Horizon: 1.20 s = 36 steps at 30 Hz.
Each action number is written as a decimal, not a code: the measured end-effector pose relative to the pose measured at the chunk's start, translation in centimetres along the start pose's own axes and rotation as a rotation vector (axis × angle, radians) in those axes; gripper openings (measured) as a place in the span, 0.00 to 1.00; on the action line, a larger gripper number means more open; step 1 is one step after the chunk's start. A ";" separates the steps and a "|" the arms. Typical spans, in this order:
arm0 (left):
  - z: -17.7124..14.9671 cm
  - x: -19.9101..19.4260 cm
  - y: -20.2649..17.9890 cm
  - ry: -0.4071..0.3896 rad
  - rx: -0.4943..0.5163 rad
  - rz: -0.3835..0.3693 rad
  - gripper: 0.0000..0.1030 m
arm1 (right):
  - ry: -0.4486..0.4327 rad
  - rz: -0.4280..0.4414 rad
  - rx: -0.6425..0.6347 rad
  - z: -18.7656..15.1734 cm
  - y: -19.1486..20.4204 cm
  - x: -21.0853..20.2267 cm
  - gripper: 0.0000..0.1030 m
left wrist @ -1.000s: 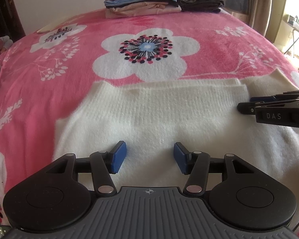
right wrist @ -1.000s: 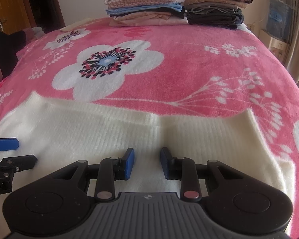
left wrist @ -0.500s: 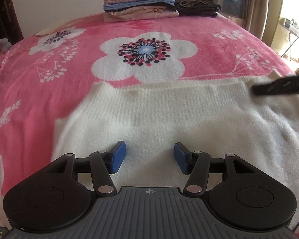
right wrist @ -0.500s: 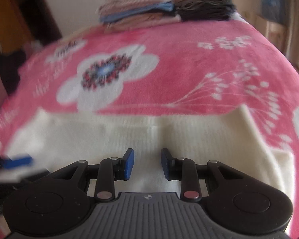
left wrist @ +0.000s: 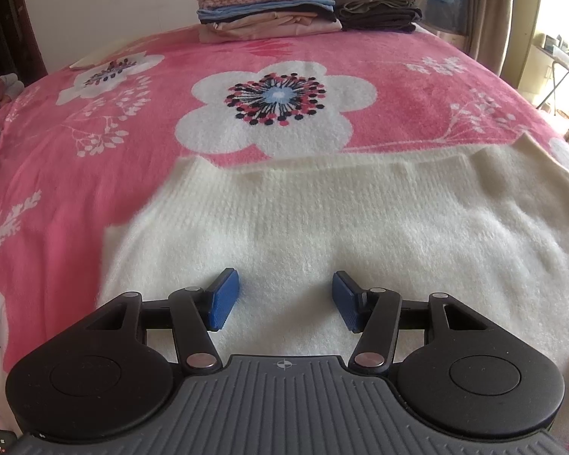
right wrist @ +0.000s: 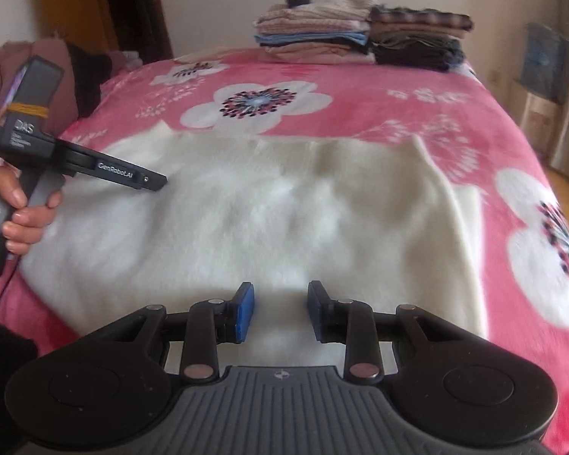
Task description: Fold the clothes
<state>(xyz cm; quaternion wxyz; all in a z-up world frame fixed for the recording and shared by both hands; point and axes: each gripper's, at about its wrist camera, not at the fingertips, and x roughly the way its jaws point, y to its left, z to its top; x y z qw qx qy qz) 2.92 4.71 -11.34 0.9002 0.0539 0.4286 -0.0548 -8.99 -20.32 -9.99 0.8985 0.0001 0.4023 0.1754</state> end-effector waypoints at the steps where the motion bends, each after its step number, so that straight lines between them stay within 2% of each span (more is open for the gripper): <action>1: 0.0 0.0 0.1 -0.003 -0.002 0.000 0.54 | 0.002 -0.004 0.027 0.3 -0.1 -0.3 0.34; 4: -0.1 -0.1 0.0 -0.009 -0.007 0.005 0.54 | -0.005 -0.020 0.106 1.5 -0.3 -0.6 0.38; 7: -0.1 -0.1 -0.1 -0.008 -0.009 0.007 0.54 | 0.000 -0.023 0.160 2.7 0.0 -0.1 0.49; 9: -0.1 -0.1 -0.1 -0.007 -0.011 0.006 0.54 | 0.007 -0.031 0.182 3.1 0.4 0.4 0.70; 14: -0.3 -0.2 0.1 -0.016 -0.008 0.002 0.54 | 0.037 -0.111 0.190 3.4 2.1 2.3 0.70; 19: -0.3 -0.2 0.3 -0.021 -0.014 -0.013 0.54 | 0.059 -0.233 0.134 3.0 4.4 3.6 0.71; 22: -0.3 -0.9 1.0 -0.030 -0.056 -0.037 0.55 | 0.077 -0.248 0.118 2.5 5.0 4.7 0.85; 24: -0.3 -1.3 1.5 -0.037 -0.084 -0.052 0.58 | 0.099 -0.248 0.074 2.4 5.7 5.5 0.99; 26: -0.4 -1.8 2.0 -0.045 -0.113 -0.067 0.59 | 0.108 -0.260 0.069 2.5 6.0 5.9 1.00; 29: -1.4 -4.3 4.0 -0.117 -0.184 -0.063 0.70 | 0.111 -0.269 0.081 2.6 6.1 6.1 1.00; 32: -2.7 -6.6 6.0 -0.171 -0.225 -0.042 0.87 | 0.094 -0.277 0.098 2.8 6.1 5.2 1.00; 33: -3.2 -7.3 6.7 -0.185 -0.234 -0.033 0.97 | 0.099 -0.276 0.096 2.7 6.1 5.3 1.00; 36: -4.8 -7.9 8.1 -0.160 -0.238 -0.024 0.99 | 0.105 -0.281 0.064 2.2 6.3 6.0 1.00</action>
